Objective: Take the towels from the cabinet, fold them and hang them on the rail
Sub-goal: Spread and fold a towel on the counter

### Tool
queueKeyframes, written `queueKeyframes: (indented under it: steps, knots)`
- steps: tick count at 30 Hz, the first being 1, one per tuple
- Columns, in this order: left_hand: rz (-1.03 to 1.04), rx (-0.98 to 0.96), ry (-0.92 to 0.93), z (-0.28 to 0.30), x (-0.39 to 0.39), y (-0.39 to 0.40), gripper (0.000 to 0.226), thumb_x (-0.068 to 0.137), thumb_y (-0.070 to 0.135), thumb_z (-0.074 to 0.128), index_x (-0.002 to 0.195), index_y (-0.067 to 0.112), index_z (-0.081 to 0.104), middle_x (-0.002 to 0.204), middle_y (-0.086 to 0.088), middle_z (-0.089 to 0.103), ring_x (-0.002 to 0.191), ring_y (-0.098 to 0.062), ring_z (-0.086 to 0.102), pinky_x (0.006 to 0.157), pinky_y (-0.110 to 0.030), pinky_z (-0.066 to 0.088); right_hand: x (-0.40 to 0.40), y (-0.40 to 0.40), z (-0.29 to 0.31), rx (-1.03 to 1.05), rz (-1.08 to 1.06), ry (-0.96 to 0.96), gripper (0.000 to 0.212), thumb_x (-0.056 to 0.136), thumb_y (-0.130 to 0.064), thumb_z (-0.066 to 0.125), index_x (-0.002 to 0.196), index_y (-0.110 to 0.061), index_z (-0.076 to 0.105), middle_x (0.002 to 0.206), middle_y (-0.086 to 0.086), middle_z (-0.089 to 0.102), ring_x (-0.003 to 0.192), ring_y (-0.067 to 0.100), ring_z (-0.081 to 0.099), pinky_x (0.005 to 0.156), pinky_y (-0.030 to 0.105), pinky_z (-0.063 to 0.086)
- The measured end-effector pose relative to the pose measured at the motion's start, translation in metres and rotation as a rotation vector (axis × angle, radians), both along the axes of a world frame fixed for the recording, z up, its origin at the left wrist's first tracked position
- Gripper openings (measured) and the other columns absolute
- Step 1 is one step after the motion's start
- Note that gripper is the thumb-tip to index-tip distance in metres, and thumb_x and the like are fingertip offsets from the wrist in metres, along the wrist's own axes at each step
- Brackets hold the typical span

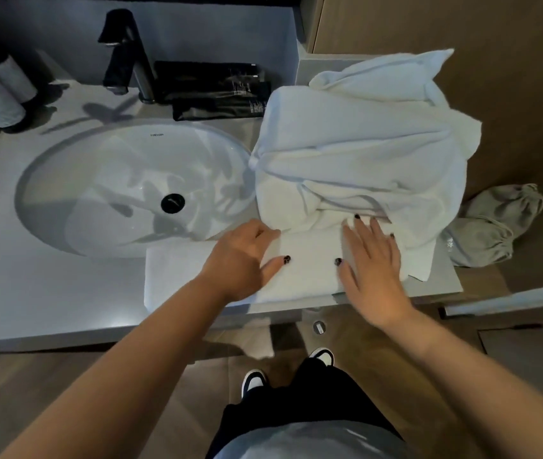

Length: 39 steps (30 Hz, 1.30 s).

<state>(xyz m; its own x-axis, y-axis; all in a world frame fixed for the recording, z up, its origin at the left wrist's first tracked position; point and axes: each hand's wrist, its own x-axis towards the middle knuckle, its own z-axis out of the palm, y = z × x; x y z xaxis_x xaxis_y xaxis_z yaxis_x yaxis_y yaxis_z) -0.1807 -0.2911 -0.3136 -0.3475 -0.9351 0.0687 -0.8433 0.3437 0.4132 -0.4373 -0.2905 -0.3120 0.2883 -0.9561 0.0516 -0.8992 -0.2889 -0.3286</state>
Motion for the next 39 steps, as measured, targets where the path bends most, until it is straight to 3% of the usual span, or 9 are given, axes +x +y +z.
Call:
queueKeyframes:
  steps: [5,7,10,13,17,21,27,31,39]
  knots:
    - [0.225,0.1,-0.004,0.002,-0.006,0.0,0.059,0.084,0.065,0.057,0.119,0.017,0.06,0.11,-0.002,0.061,0.1,-0.023,0.056,0.086,-0.034,0.047,0.044,0.062,0.012,0.099,-0.711,-0.867,0.047,0.086,-0.001,0.067,0.122,-0.024,0.047,0.128,-0.013,0.039,0.123,0.01,0.043,0.103,0.025,0.039]
    - [0.288,0.214,-0.001,0.005,-0.01,0.002,0.059,0.082,0.065,0.061,0.119,0.019,0.056,0.113,0.0,0.057,0.105,-0.021,0.052,0.09,-0.033,0.044,0.057,0.069,0.007,0.265,-0.939,-1.123,0.047,0.086,-0.002,0.069,0.124,-0.017,0.047,0.125,-0.002,0.046,0.102,0.011,0.055,0.083,0.017,0.046]
    - [0.359,0.378,0.024,0.012,-0.017,0.01,0.061,0.081,0.067,0.062,0.117,0.02,0.054,0.112,0.0,0.055,0.105,-0.022,0.053,0.086,-0.032,0.043,0.07,0.069,-0.003,0.381,-1.025,-1.39,0.058,0.079,-0.008,0.078,0.129,-0.004,0.047,0.119,0.012,0.063,0.096,0.018,0.066,0.08,0.029,0.056]
    - [0.4,0.516,0.054,0.013,-0.023,0.021,0.054,0.082,0.065,0.063,0.108,0.019,0.056,0.102,0.003,0.053,0.102,-0.021,0.054,0.081,-0.03,0.04,0.074,0.065,-0.002,0.348,-1.044,-1.381,0.04,0.077,-0.009,0.078,0.114,-0.002,0.063,0.101,0.01,0.074,0.093,0.024,0.071,0.083,0.038,0.058]
    - [0.36,0.571,0.119,0.012,-0.027,0.036,0.06,0.079,0.064,0.067,0.086,0.004,0.062,0.086,-0.01,0.06,0.08,-0.023,0.057,0.074,-0.038,0.045,0.065,0.065,0.008,0.463,-1.066,-1.465,0.025,0.081,-0.009,0.077,0.105,-0.006,0.069,0.095,0.005,0.076,0.084,0.017,0.07,0.065,0.024,0.051]
    - [0.32,0.522,0.324,0.008,-0.035,0.055,0.056,0.074,0.06,0.073,0.075,0.007,0.058,0.083,-0.005,0.055,0.076,-0.024,0.055,0.072,-0.037,0.047,0.047,0.061,0.023,0.725,-0.951,-1.527,0.035,0.083,-0.014,0.075,0.116,-0.005,0.067,0.107,0.009,0.075,0.103,0.026,0.069,0.093,0.043,0.054]
    - [0.284,0.674,0.619,0.023,-0.059,0.065,0.038,0.081,0.044,0.076,0.083,0.018,0.048,0.075,-0.002,0.055,0.068,-0.017,0.051,0.063,-0.027,0.041,0.017,0.07,0.055,0.577,-0.729,-1.482,0.034,0.081,-0.004,0.069,0.115,-0.008,0.065,0.104,0.008,0.075,0.097,0.025,0.071,0.081,0.04,0.059]
    - [0.218,0.674,0.786,0.043,-0.077,0.064,0.037,0.085,0.04,0.074,0.108,0.023,0.051,0.101,0.001,0.07,0.091,-0.015,0.069,0.083,-0.036,0.058,0.002,0.067,0.079,0.474,-0.613,-1.51,0.049,0.074,-0.009,0.07,0.122,-0.004,0.062,0.11,0.01,0.073,0.1,0.026,0.071,0.069,0.031,0.058]
    - [0.018,0.473,0.855,0.107,-0.133,0.047,0.022,0.094,0.045,0.06,0.115,0.05,0.054,0.11,0.027,0.067,0.102,0.01,0.061,0.09,-0.02,0.051,-0.046,0.042,0.163,0.201,-0.381,-1.465,0.072,0.067,-0.009,0.08,0.132,-0.022,0.051,0.122,0.001,0.068,0.111,0.021,0.066,0.088,0.043,0.057]
